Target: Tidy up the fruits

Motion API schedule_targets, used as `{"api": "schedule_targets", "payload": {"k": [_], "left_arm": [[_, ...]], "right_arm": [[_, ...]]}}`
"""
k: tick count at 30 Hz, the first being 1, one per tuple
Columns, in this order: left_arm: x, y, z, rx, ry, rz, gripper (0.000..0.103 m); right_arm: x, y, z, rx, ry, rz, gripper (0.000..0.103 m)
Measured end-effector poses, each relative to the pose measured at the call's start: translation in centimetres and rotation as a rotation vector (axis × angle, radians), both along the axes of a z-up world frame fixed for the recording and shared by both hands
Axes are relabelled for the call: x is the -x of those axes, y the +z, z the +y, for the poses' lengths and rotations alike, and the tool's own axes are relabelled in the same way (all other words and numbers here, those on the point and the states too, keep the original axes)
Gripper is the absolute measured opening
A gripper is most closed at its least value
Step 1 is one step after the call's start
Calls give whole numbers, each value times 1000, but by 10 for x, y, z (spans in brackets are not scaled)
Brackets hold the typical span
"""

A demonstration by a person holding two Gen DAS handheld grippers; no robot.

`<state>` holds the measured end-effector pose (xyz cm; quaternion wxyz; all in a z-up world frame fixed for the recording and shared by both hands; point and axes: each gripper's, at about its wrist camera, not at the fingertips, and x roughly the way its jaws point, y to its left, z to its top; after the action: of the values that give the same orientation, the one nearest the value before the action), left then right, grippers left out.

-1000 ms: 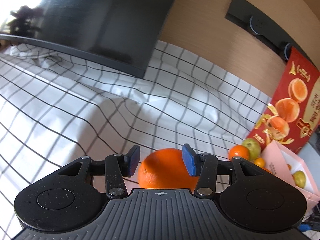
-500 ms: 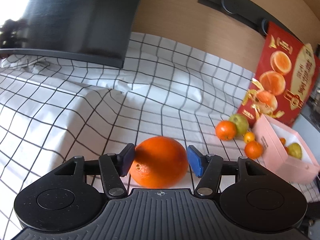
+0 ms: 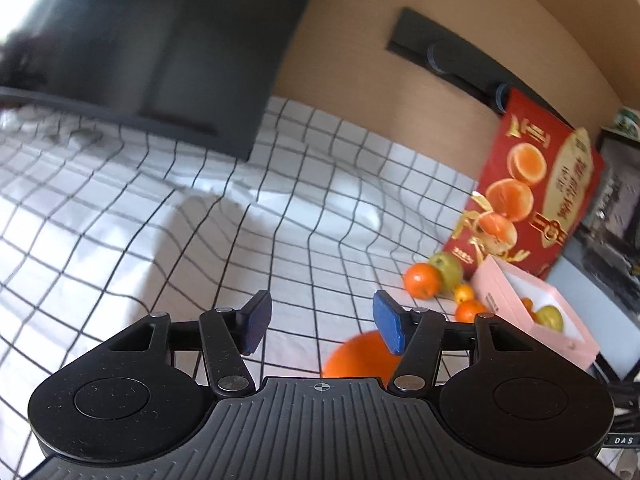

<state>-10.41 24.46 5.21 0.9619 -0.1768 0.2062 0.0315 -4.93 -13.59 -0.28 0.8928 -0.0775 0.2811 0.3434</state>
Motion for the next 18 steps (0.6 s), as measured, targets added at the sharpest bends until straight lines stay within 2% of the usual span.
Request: {"api": "schedule_targets", "payload": {"k": [4, 6, 10, 13, 15, 18], "left_arm": [[-8, -7, -4, 65, -84, 10, 61], [-10, -7, -16, 42, -132, 13, 61], [-15, -5, -48, -153, -128, 72, 61], [-17, -9, -67, -288, -119, 110, 63], [-17, -12, -77, -374, -127, 118, 66], [-19, -16, -86, -446, -159, 133, 78]], "right_arm": [[-5, -11, -34, 52, -123, -46, 40], [-9, -18, -43, 70, -155, -50, 41], [-15, -25, -50, 49, -181, -38, 55], [-13, -23, -54, 21, -191, -55, 61], [-12, -24, -57, 6, -196, -53, 65], [-16, -25, -60, -12, -211, -18, 69]]}}
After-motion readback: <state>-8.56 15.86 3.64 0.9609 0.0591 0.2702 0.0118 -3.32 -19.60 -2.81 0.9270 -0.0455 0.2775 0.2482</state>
